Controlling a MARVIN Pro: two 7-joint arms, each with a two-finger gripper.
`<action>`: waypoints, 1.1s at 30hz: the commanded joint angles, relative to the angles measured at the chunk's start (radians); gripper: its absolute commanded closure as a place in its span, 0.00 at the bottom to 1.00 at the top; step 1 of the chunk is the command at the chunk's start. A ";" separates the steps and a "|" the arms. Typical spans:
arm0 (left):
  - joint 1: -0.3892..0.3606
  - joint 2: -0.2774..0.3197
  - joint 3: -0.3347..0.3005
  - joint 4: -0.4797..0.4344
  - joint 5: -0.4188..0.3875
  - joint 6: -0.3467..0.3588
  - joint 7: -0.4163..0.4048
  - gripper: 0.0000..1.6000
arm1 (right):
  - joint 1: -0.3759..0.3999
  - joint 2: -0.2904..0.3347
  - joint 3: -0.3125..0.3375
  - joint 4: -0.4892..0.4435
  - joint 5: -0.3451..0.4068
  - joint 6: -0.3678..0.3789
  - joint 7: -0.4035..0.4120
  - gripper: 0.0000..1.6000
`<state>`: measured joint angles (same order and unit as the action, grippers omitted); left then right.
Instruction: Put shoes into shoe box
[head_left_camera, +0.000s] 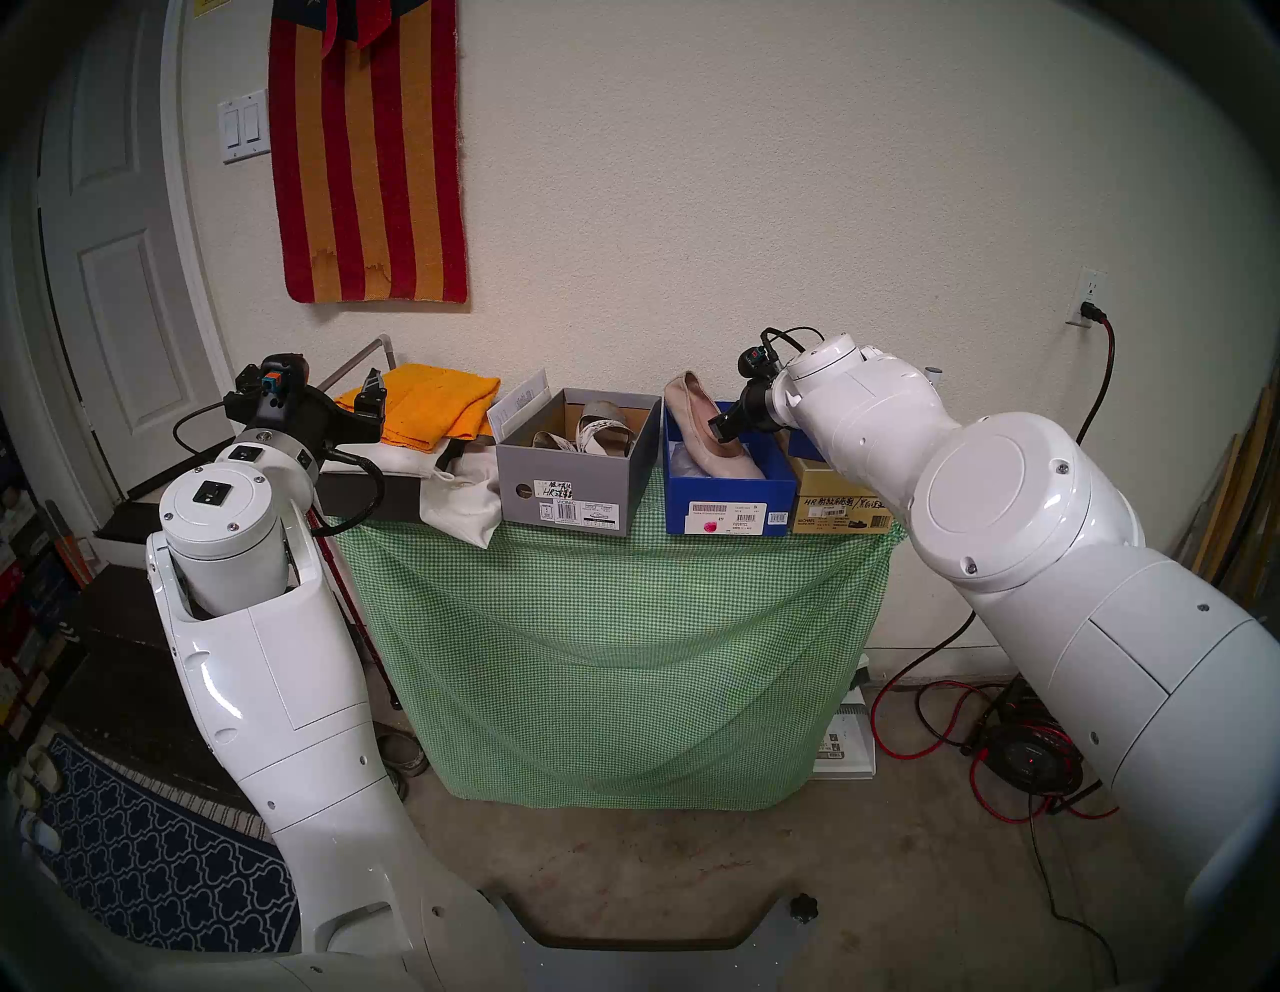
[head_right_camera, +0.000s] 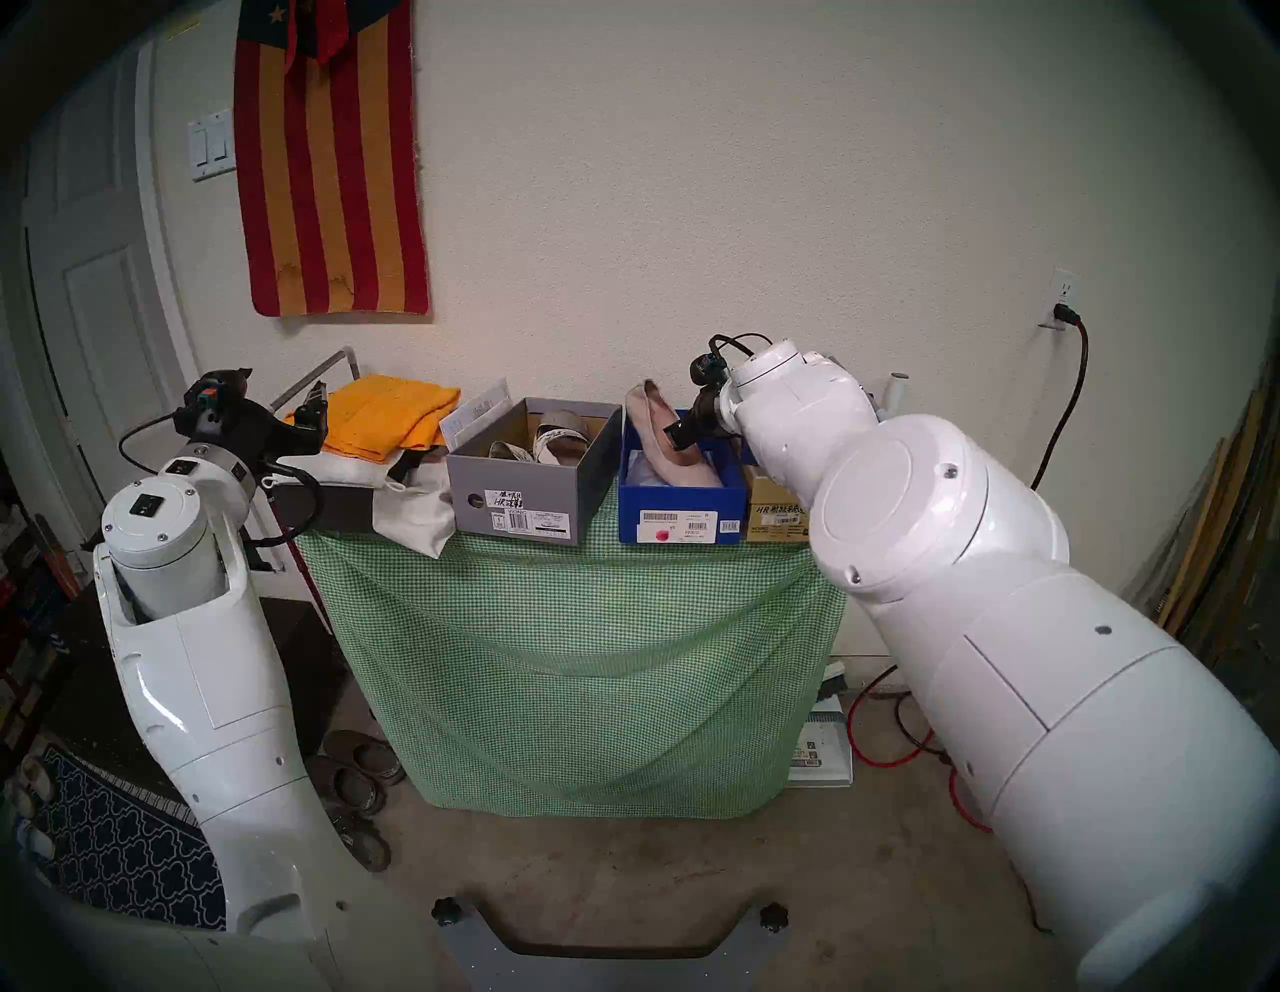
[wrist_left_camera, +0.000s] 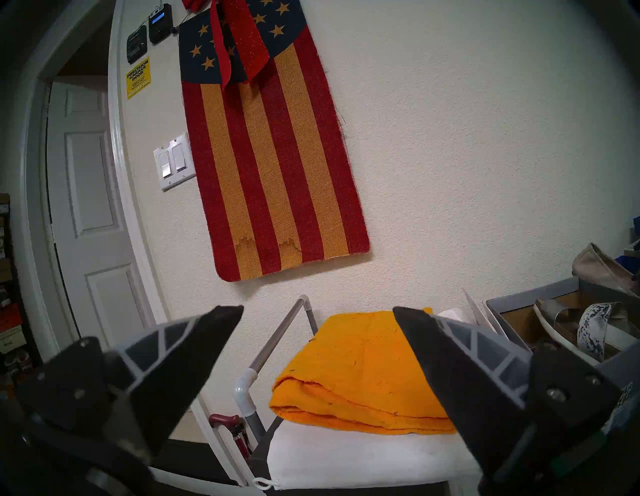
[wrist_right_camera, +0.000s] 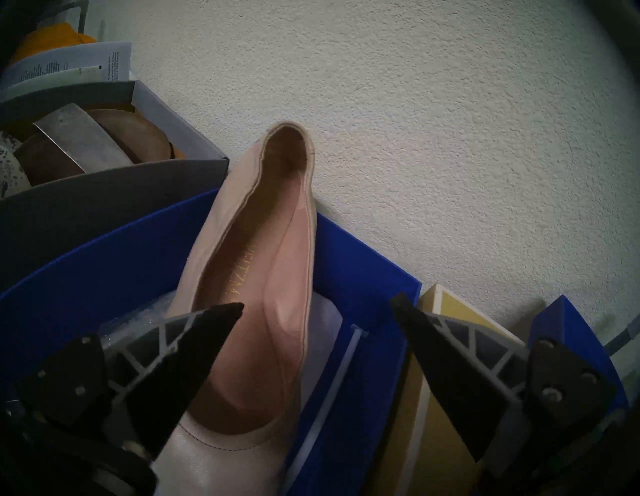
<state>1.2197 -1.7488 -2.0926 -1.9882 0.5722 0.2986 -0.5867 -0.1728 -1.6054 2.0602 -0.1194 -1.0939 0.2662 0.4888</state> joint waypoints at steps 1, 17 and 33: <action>-0.001 0.000 0.000 -0.002 0.000 0.000 0.000 0.00 | -0.021 -0.024 -0.010 0.010 -0.012 0.028 -0.002 0.00; -0.003 -0.004 -0.002 -0.002 0.005 -0.002 -0.003 0.00 | -0.014 -0.054 -0.029 0.018 -0.054 0.084 0.003 0.00; -0.005 -0.007 -0.004 -0.002 0.009 -0.003 -0.007 0.00 | -0.020 -0.073 -0.044 0.019 -0.094 0.135 0.010 0.00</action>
<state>1.2157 -1.7553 -2.0971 -1.9882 0.5820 0.2956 -0.5935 -0.1848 -1.6631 2.0248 -0.0977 -1.1788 0.3784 0.4949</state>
